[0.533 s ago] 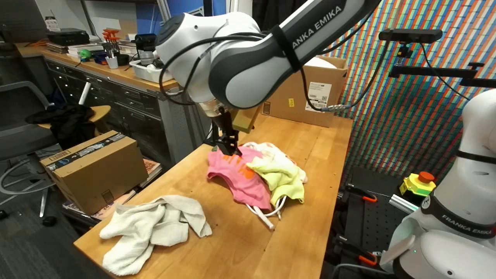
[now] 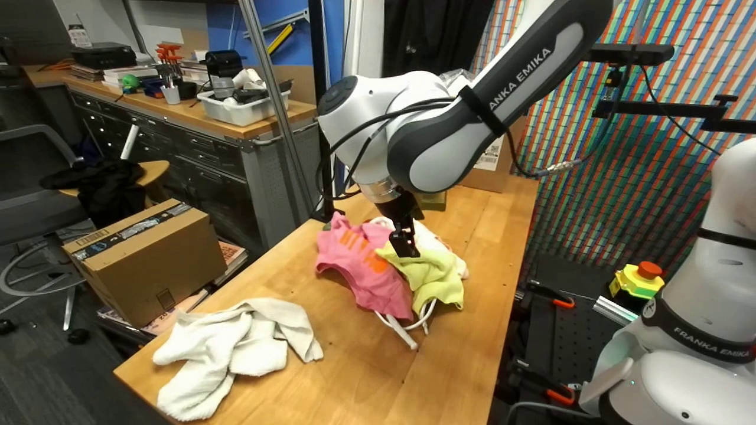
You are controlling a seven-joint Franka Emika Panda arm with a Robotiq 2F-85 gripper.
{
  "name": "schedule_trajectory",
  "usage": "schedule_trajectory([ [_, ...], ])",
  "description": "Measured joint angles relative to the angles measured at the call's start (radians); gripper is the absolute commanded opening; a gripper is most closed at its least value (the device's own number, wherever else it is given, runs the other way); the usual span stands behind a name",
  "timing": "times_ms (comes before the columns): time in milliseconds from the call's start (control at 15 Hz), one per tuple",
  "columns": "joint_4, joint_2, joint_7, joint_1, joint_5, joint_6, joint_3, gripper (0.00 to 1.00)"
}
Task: Move the white towel to the left, move the yellow towel to the right, move the pink t-shirt to the right, move the peach t-shirt to the right, move the radish to the right, separate the two white ropes
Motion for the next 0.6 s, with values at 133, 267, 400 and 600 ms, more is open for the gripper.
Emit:
schedule_trajectory([
  [133, -0.043, -0.005, -0.064, -0.019, 0.003, 0.063, -0.003, 1.0],
  [267, -0.08, -0.009, -0.111, -0.033, 0.006, 0.131, -0.008, 1.0],
  [400, -0.111, -0.012, -0.131, -0.041, 0.006, 0.196, -0.015, 1.0],
  [600, -0.149, -0.011, -0.129, -0.044, -0.004, 0.273, -0.038, 1.0],
])
